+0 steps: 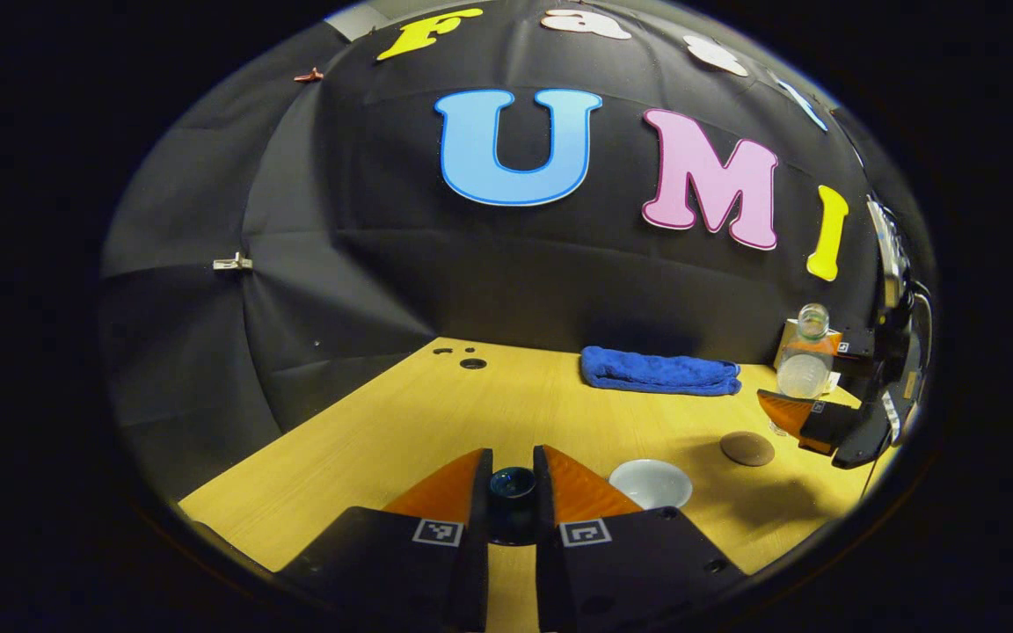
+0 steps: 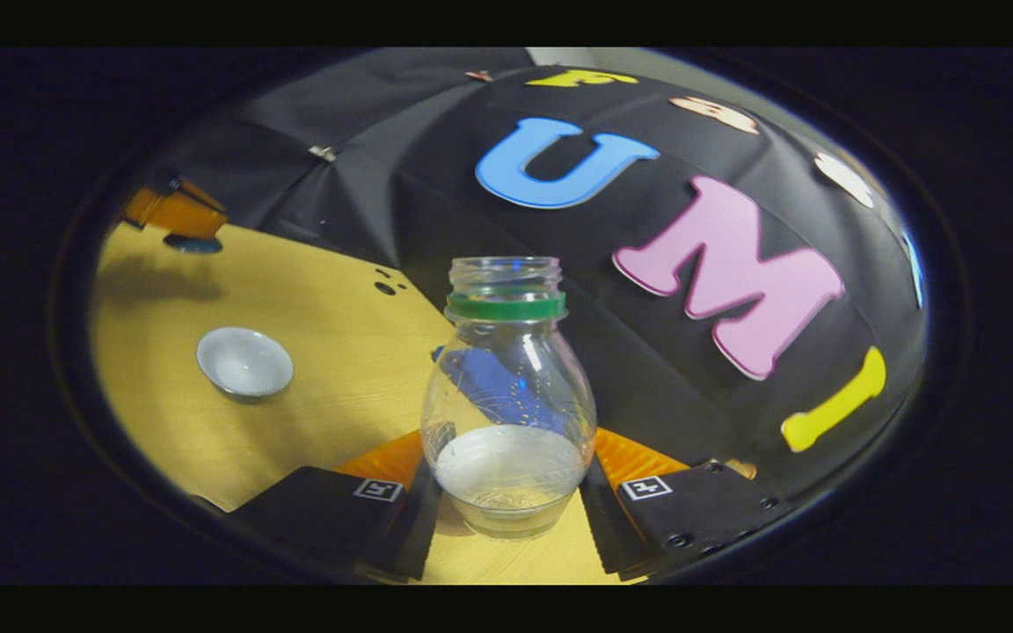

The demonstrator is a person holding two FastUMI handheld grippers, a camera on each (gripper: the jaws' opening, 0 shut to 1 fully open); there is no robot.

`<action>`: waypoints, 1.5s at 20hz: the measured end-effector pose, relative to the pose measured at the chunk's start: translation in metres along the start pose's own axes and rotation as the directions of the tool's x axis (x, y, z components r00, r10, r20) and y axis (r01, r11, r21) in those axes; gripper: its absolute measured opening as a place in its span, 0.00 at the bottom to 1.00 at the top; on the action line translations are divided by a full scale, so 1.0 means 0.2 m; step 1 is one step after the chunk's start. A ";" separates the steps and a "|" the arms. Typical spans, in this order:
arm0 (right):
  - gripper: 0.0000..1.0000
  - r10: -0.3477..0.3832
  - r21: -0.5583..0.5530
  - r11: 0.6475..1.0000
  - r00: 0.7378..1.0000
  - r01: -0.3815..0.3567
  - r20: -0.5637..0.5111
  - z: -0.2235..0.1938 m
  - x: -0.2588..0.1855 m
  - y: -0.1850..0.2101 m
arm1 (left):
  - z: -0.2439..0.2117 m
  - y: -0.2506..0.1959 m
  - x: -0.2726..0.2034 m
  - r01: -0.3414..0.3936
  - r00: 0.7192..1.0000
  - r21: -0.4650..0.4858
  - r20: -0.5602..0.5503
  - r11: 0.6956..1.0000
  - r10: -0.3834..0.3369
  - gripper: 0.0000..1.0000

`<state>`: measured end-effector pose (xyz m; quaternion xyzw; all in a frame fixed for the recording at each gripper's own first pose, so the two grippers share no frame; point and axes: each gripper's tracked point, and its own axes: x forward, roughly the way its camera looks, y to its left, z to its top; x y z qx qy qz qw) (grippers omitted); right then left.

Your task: Open the teacup lid with one hand, grasp the water bottle and pour water into the teacup with the other hand; after pouring, place the water bottle on the coaster and then close the teacup lid.

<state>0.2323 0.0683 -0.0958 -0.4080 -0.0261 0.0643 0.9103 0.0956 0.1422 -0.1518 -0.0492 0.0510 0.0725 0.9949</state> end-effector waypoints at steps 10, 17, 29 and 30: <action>0.74 0.102 -0.348 0.935 0.991 -0.066 0.085 0.08 0.18 0.26 | -0.06 0.17 -0.07 -0.020 1.000 -0.023 -0.017 1.000 0.019 0.26; 0.74 0.160 -0.538 0.840 0.980 -0.071 0.120 0.06 0.25 0.38 | -0.06 0.20 -0.07 -0.014 1.000 -0.038 -0.014 0.999 0.013 0.26; 0.74 0.251 -0.706 0.705 0.956 -0.073 0.152 0.04 0.31 0.51 | -0.14 0.26 -0.12 -0.042 0.998 -0.067 -0.051 0.997 0.039 0.25; 0.74 0.255 -0.720 0.691 0.954 -0.066 0.157 0.05 0.32 0.51 | -0.15 0.26 -0.12 -0.043 0.998 -0.067 -0.055 0.997 0.039 0.26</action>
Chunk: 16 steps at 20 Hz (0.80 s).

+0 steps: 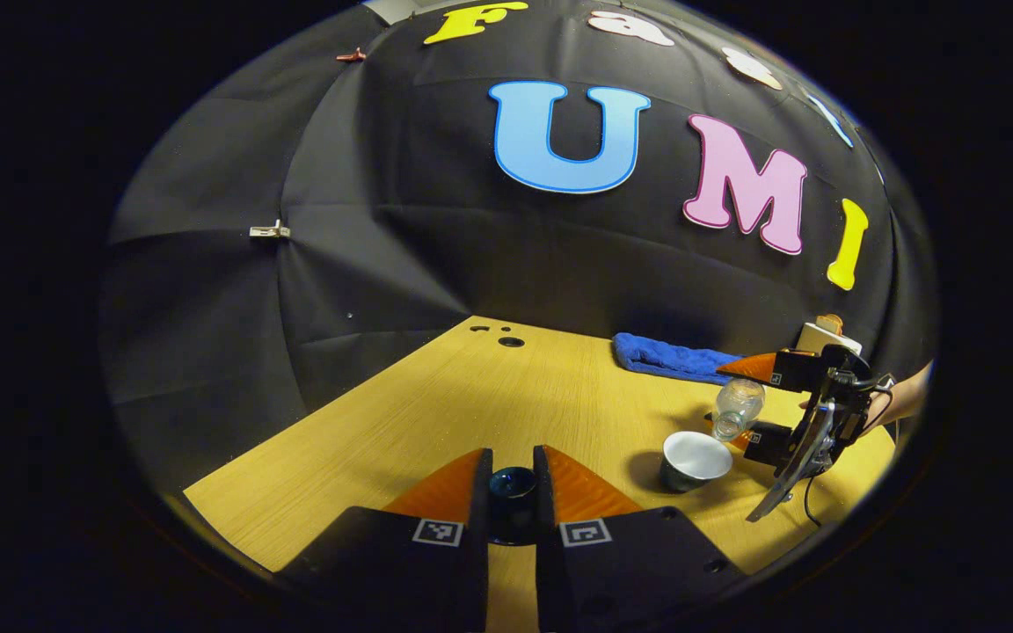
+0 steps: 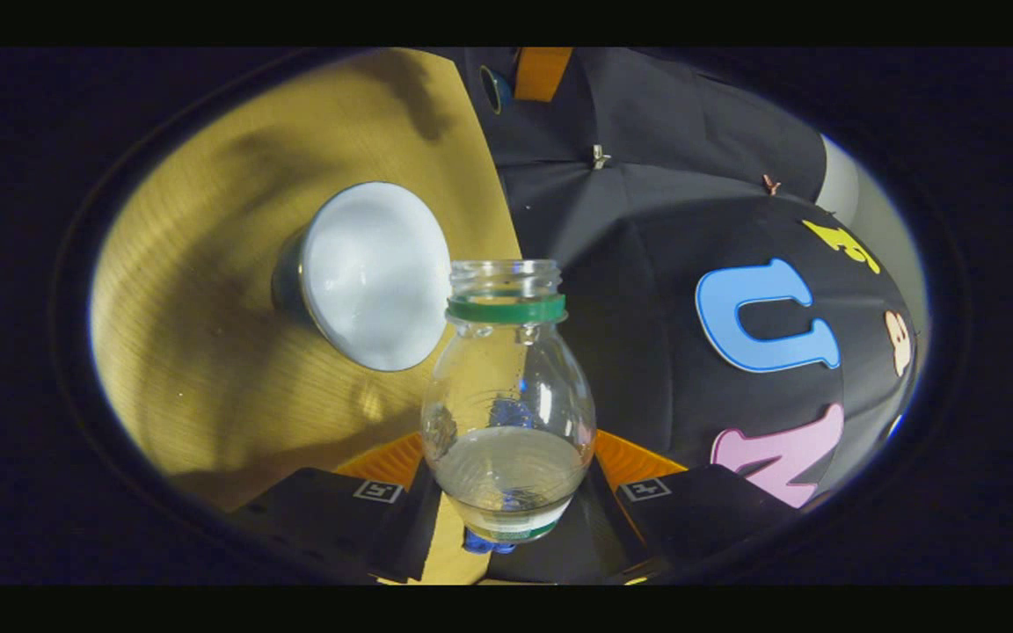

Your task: Open the teacup lid with one hand, grasp the water bottle and pour water into the teacup with the other hand; after pouring, place the water bottle on the coaster and then close the teacup lid.

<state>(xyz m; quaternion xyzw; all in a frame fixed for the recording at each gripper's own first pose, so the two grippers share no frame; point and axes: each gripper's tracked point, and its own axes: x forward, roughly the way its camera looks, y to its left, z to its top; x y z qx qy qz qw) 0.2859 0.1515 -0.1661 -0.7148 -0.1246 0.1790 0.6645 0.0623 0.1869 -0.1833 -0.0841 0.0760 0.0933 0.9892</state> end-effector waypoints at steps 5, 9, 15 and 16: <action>0.74 -0.006 -0.071 0.997 1.000 0.007 0.021 -0.01 0.04 -0.03 | -0.03 0.02 -0.01 -0.003 1.000 0.002 -0.013 1.000 0.003 0.25; 0.74 -0.028 -0.139 0.990 0.999 0.032 0.032 -0.01 0.06 -0.04 | -0.03 0.04 -0.02 -0.016 1.000 -0.024 -0.015 1.000 0.015 0.25; 0.74 -0.020 -0.199 0.979 0.998 0.030 0.054 -0.01 0.06 -0.05 | -0.05 0.06 -0.02 -0.024 1.000 -0.022 -0.021 0.999 0.023 0.26; 0.74 -0.018 -0.210 0.977 0.998 0.029 0.056 -0.01 0.06 -0.05 | -0.05 0.06 -0.03 -0.027 0.999 -0.018 -0.022 0.999 0.027 0.29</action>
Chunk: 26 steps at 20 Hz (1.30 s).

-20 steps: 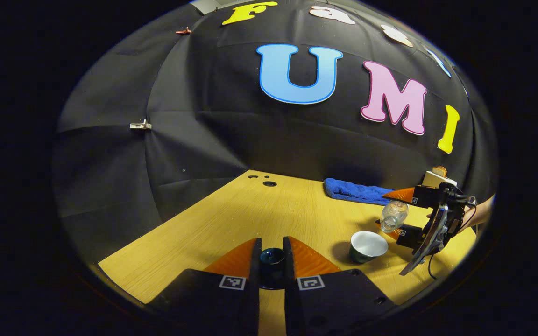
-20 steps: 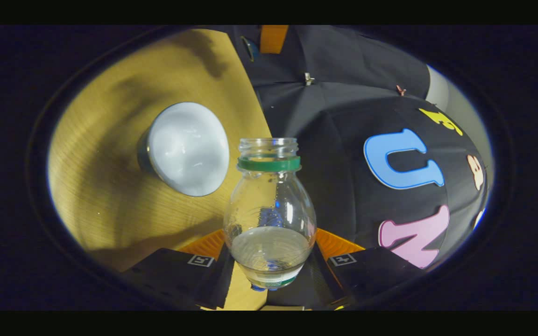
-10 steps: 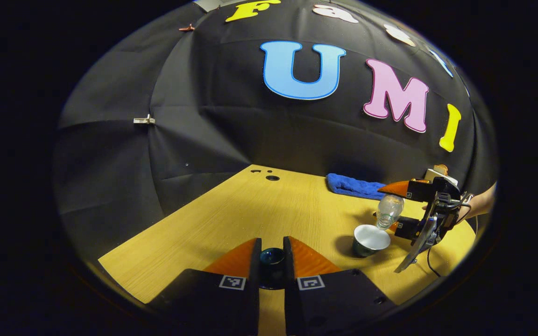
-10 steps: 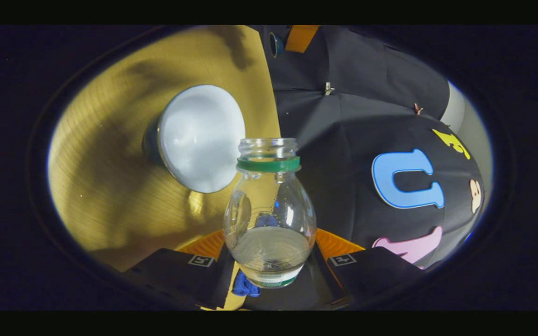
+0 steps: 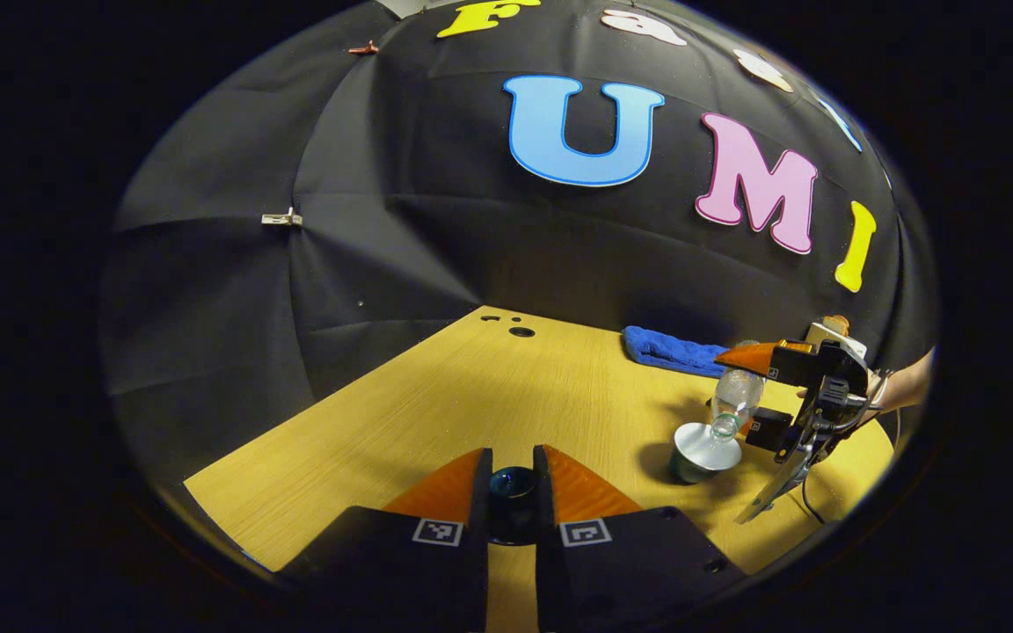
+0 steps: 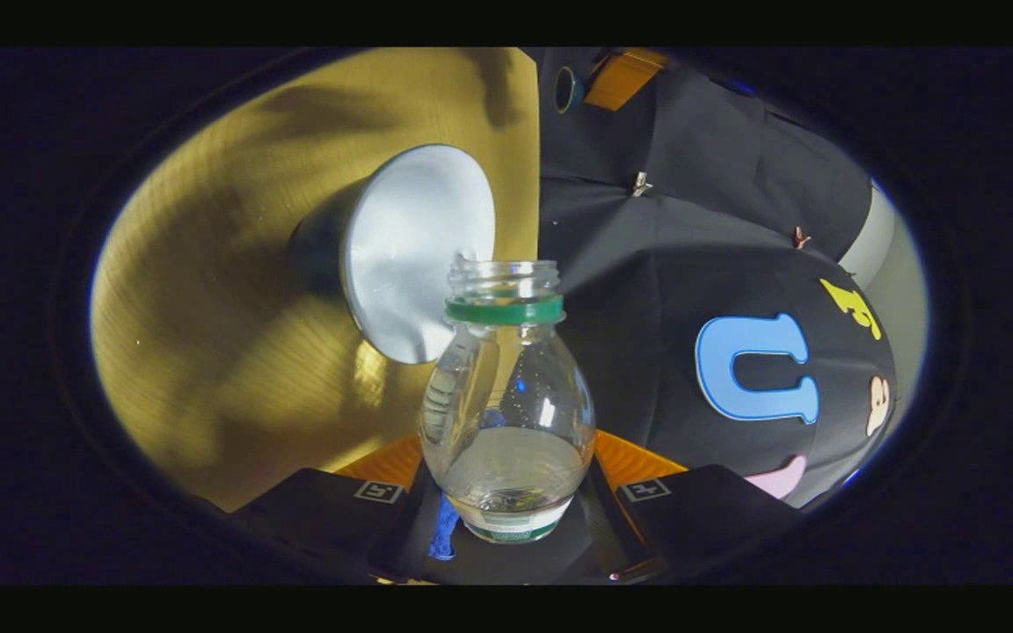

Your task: Open the teacup lid with one hand, grasp the water bottle and pour water into the teacup with the other hand; after pouring, place the water bottle on the coaster and then close the teacup lid.

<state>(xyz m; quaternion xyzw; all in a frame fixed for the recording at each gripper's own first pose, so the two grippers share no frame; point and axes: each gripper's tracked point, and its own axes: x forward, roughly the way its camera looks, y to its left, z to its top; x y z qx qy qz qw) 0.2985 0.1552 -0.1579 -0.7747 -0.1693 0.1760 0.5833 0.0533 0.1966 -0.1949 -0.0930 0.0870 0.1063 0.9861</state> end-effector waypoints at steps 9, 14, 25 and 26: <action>0.74 -0.036 -0.085 0.996 0.999 0.036 -0.002 -0.03 0.03 -0.02 | -0.05 0.04 -0.03 -0.020 1.000 -0.005 -0.015 1.000 0.020 0.22; 0.74 -0.048 -0.125 0.991 0.999 0.049 0.017 -0.02 0.03 -0.03 | -0.05 0.05 -0.04 -0.024 1.000 -0.007 -0.010 1.000 0.024 0.26; 0.74 -0.082 -0.233 0.969 0.996 0.086 0.026 -0.03 0.05 -0.08 | -0.06 0.13 -0.06 -0.065 0.998 -0.027 -0.007 0.998 0.065 0.22; 0.74 -0.083 -0.238 0.967 0.996 0.087 0.027 -0.04 0.05 -0.08 | -0.07 0.13 -0.06 -0.065 0.998 -0.025 -0.006 0.998 0.065 0.22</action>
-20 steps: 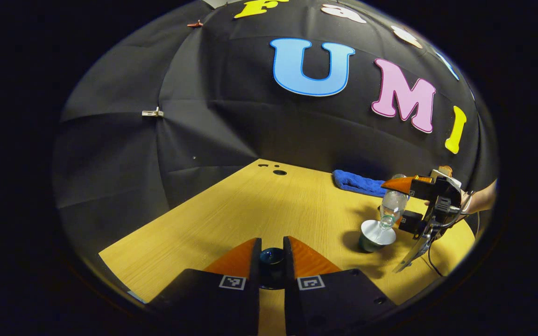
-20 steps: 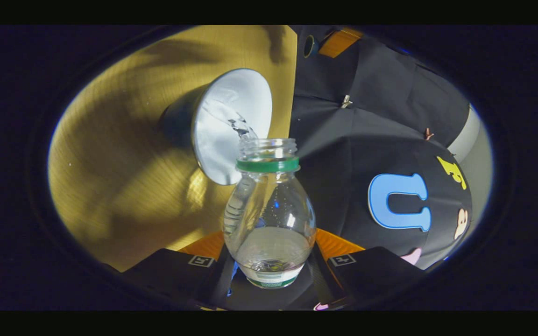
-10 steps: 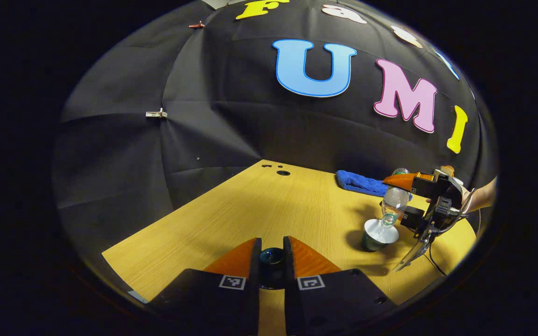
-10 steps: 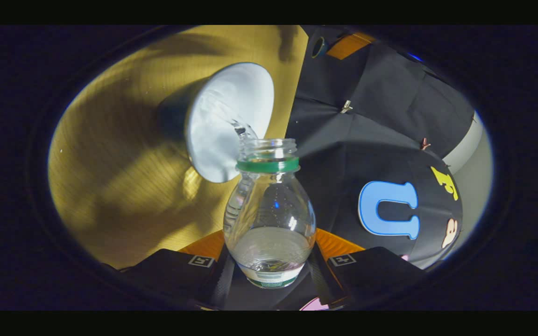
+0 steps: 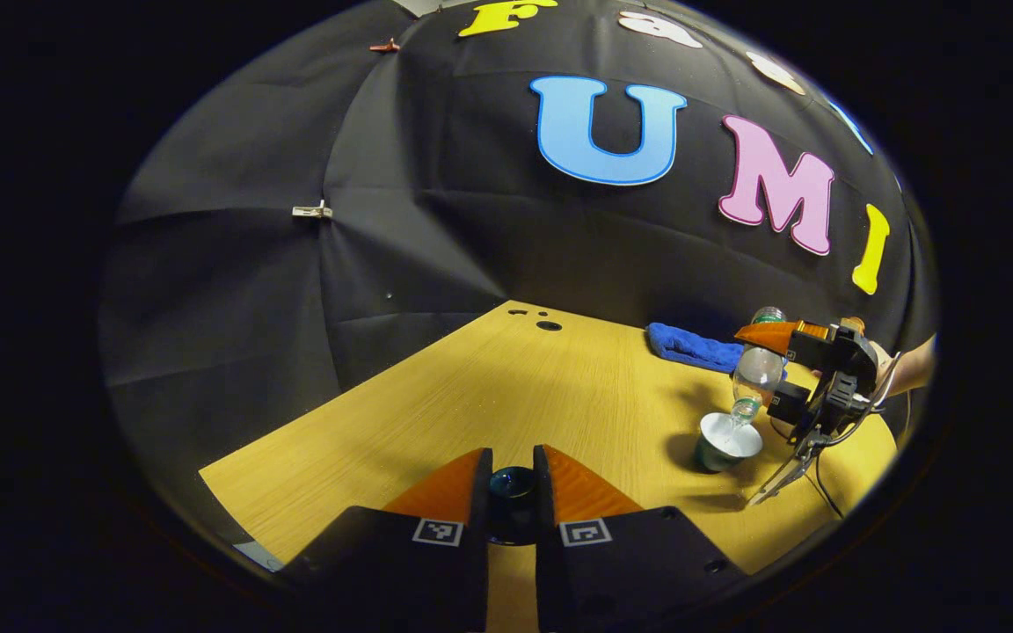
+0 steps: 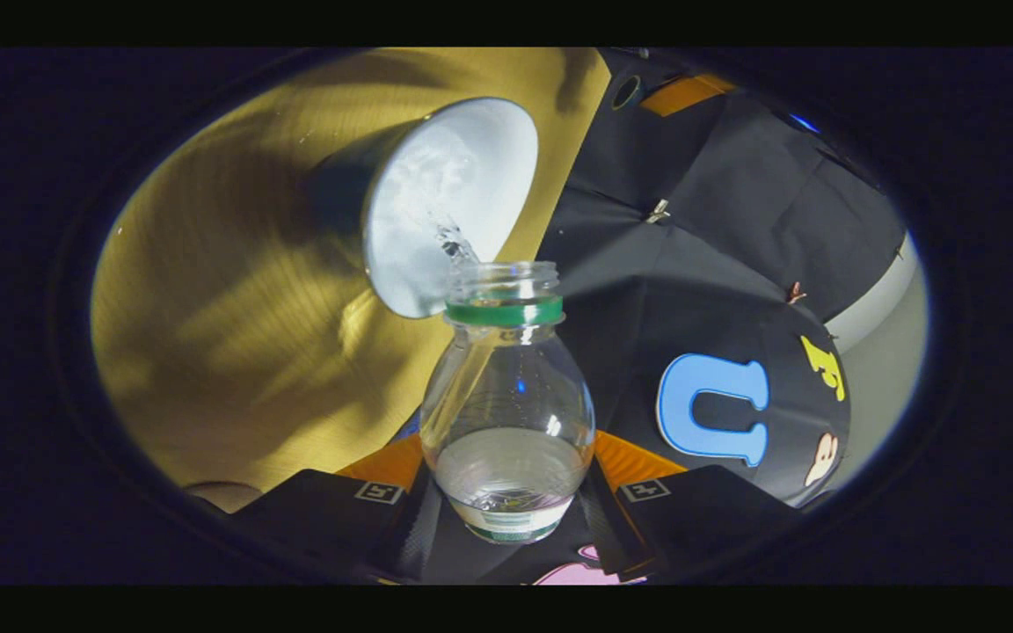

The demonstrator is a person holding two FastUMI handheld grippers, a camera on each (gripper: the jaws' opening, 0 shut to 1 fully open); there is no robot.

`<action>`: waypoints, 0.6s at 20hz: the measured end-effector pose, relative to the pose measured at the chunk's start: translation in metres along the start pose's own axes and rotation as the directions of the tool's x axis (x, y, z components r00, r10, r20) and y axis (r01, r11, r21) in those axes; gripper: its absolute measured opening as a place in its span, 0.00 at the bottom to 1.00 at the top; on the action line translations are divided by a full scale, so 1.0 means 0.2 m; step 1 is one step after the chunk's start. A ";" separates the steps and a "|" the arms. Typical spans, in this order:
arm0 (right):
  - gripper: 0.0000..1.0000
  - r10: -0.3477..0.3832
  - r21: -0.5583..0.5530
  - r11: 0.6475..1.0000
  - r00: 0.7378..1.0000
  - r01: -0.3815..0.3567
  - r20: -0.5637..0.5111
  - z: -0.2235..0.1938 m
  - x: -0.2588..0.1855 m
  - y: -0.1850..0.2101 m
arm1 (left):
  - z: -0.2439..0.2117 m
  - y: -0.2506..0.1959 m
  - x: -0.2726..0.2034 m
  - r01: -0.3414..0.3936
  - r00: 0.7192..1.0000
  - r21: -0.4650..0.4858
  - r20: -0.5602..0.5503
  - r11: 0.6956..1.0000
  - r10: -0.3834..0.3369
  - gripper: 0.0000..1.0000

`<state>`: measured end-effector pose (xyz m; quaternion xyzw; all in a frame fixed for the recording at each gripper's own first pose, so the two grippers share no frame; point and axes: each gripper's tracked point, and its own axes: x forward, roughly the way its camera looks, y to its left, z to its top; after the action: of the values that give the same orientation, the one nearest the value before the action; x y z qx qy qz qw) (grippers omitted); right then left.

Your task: Open the teacup lid with one hand, grasp the water bottle and pour water into the teacup with the other hand; after pouring, place the water bottle on the coaster and then close the teacup lid.

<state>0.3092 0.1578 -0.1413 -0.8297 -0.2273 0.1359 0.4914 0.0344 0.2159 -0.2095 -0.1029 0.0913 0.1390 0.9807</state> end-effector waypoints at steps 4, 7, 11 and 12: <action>0.74 -0.010 -0.022 1.000 1.000 0.010 0.007 -0.01 0.00 -0.02 | 0.02 -0.01 0.00 0.003 1.000 0.012 0.008 1.000 -0.003 0.25; 0.74 -0.009 -0.048 0.999 1.000 0.010 0.014 -0.01 0.02 -0.06 | 0.04 -0.01 0.01 0.009 1.000 0.015 0.016 1.000 -0.009 0.25; 0.74 -0.022 -0.073 0.997 1.000 0.023 0.022 -0.03 0.03 -0.13 | 0.04 -0.01 0.01 0.013 1.000 0.017 0.016 1.000 -0.013 0.29; 0.74 -0.022 -0.081 0.996 0.999 0.024 0.024 -0.03 0.03 -0.13 | 0.03 -0.01 0.01 0.012 1.000 0.017 0.018 1.000 -0.012 0.26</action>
<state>0.3106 0.1666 -0.1143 -0.8447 -0.2478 0.1306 0.4560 0.0371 0.2165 -0.2031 -0.0940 0.0831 0.1334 0.9831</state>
